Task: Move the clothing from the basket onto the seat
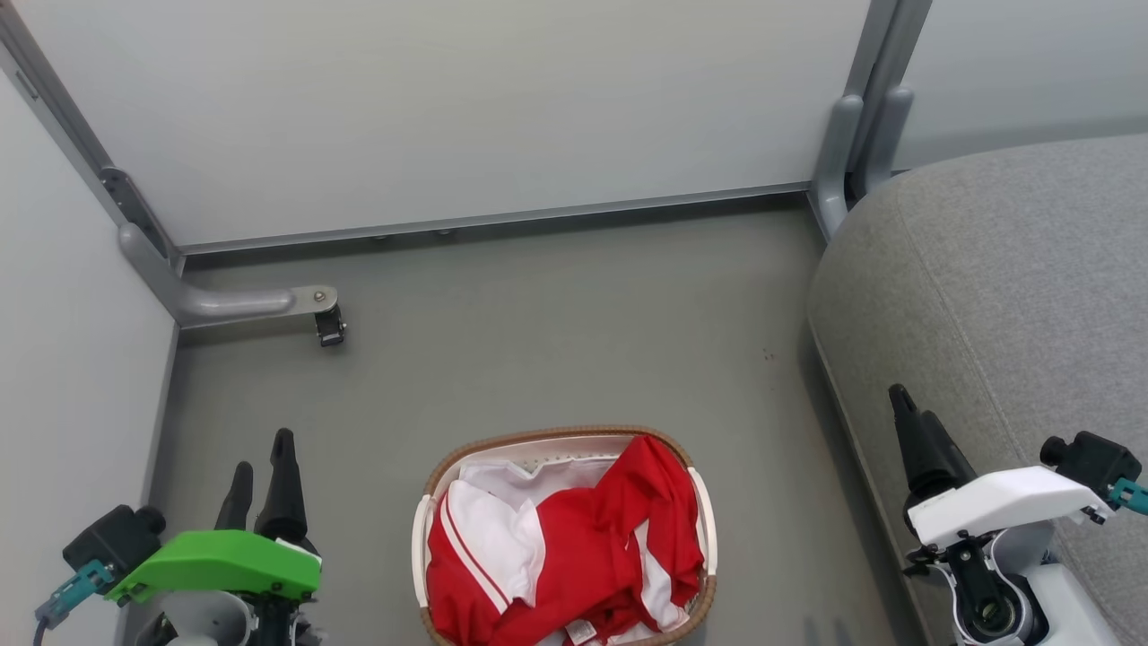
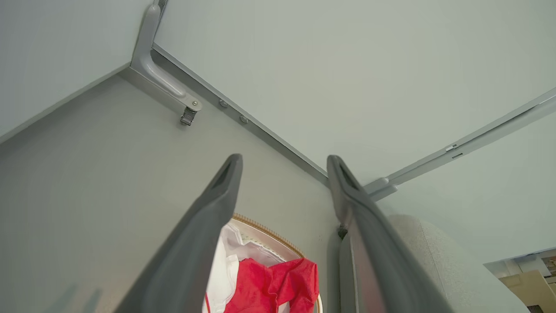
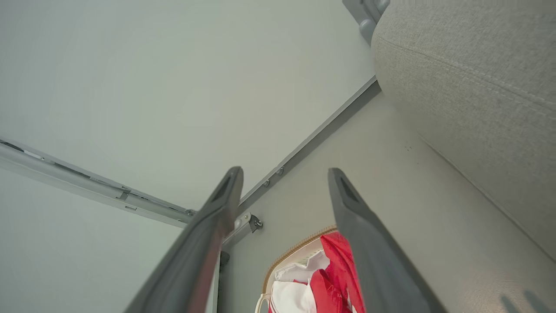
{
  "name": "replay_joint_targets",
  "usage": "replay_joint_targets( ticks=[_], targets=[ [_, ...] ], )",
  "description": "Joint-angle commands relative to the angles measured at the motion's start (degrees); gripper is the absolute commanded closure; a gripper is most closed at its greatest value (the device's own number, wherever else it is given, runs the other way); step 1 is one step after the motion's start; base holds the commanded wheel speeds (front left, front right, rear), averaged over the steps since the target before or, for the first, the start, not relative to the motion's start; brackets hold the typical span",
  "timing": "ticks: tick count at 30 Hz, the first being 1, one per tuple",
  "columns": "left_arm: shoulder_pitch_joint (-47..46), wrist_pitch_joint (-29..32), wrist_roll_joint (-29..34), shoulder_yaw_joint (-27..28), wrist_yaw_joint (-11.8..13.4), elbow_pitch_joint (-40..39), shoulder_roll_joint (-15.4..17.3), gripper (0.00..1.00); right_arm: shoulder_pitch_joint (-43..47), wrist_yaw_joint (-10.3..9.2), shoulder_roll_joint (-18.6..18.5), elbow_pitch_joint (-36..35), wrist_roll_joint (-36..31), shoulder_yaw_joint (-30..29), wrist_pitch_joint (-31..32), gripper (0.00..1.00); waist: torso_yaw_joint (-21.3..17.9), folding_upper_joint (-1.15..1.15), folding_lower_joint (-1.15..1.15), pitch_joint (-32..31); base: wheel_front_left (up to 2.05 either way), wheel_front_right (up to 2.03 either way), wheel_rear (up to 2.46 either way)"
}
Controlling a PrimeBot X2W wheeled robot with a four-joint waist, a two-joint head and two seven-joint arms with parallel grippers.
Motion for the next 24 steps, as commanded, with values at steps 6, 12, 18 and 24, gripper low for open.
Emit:
replay_joint_targets(
  ticks=[6,12,18,24],
  targets=[
    [-1.72,-1.60,6.50,-2.10,1.42,-0.35,1.82,0.00,-2.12,0.02,-0.91,0.10,-6.45,0.42,-1.60,0.00,0.01,0.00,0.00,0.26,0.00,0.00,0.00],
    [-1.70,-2.68,10.93,-3.71,2.61,-0.08,2.50,0.00,-2.39,0.02,-1.04,1.25,-11.17,1.10,-2.69,0.00,0.09,0.00,0.00,0.51,0.00,0.00,0.00],
    [-1.38,-3.72,14.94,-5.28,3.53,0.53,2.94,0.00,-2.88,0.02,-1.36,1.95,-15.46,2.02,-3.68,0.00,0.13,0.00,0.00,0.64,0.00,0.00,0.00],
    [-1.25,-4.69,18.54,-6.35,4.13,0.93,3.40,0.00,-2.98,0.02,-1.46,2.43,-19.45,2.76,-4.64,0.00,0.13,0.00,0.00,0.81,0.00,0.00,0.00]
  ],
)
